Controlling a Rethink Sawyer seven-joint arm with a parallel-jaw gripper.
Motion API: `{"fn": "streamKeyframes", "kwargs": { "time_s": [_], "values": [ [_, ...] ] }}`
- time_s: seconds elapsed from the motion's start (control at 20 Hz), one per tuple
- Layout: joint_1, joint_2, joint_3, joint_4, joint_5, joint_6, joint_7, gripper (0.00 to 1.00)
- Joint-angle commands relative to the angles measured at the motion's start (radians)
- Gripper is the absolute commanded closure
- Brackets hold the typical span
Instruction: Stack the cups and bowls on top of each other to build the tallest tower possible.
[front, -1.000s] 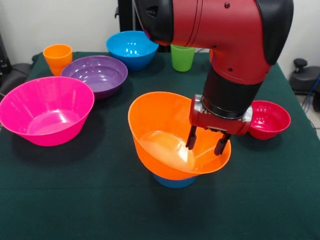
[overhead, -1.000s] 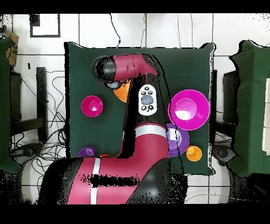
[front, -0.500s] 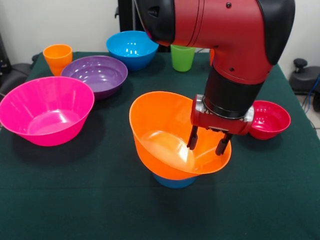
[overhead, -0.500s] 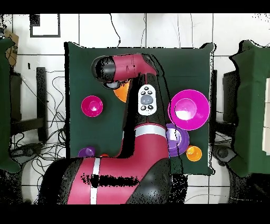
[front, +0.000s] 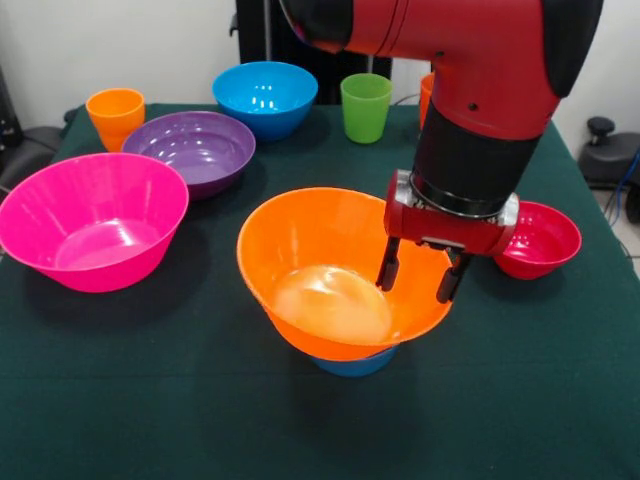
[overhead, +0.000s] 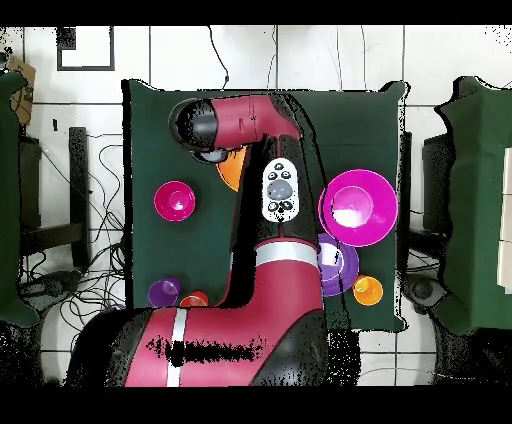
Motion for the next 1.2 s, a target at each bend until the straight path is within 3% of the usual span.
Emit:
{"fn": "streamKeyframes", "kwargs": {
  "time_s": [0.05,0.55,1.2],
  "values": [
    [-0.004,-0.054,0.051,0.054,-0.072,0.119,-0.239,0.00],
    [-0.012,-0.041,0.064,0.045,-0.081,0.113,-0.243,0.00],
    [0.027,-0.023,0.062,0.090,-0.058,0.048,-0.123,0.00]
  ]
}}
